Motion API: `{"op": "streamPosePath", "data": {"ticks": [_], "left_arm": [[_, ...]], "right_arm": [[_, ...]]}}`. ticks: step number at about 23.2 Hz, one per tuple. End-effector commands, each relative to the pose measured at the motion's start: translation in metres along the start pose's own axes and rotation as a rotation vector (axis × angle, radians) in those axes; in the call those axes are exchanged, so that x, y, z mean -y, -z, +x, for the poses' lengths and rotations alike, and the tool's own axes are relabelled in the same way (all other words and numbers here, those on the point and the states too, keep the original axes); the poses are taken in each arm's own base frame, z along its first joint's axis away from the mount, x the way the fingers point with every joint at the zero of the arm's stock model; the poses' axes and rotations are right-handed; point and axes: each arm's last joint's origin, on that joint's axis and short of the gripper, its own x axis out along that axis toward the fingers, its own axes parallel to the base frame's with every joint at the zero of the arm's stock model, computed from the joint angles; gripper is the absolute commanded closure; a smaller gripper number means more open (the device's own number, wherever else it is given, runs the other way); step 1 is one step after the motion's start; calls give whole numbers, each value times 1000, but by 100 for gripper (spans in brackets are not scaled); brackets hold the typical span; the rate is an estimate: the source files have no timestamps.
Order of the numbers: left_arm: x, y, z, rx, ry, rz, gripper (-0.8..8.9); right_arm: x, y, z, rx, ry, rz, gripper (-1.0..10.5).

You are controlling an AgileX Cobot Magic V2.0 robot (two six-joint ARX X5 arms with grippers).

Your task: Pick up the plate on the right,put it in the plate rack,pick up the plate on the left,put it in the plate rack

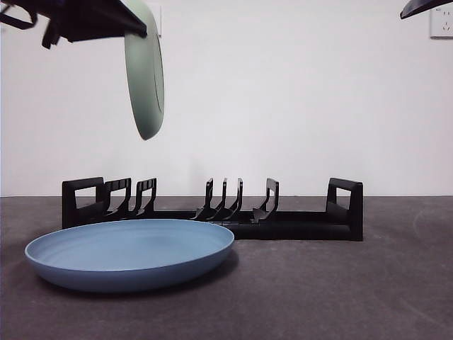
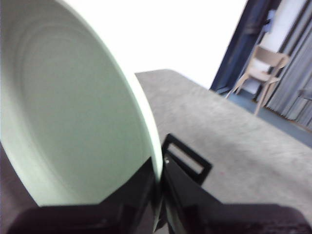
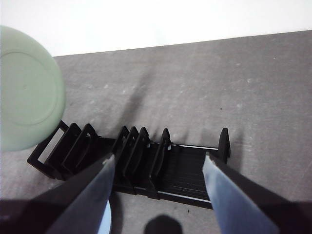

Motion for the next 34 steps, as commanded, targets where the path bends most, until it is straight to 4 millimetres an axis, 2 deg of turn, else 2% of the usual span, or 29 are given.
{"op": "streamPosePath", "data": {"ticks": [1, 10, 22, 27, 32, 34], "left_arm": [[-10, -5, 4, -41, -27, 36, 822], [-30, 10, 18, -149, -14, -15, 822], [-44, 37, 29, -292, -20, -29, 822], [-46, 42, 32, -316, -28, -41, 821], [-48, 45, 31, -344, -108, -39, 803], [-49, 47, 30, -363, -122, -37, 744]], "right_arm": [[0, 0, 0, -5, 5, 11, 638], [0, 1, 0, -16, 7, 12, 638], [0, 1, 0, -16, 8, 10, 638], [0, 1, 0, -16, 8, 10, 638], [0, 1, 0, -16, 8, 10, 638], [0, 1, 0, -17, 8, 10, 638]]}}
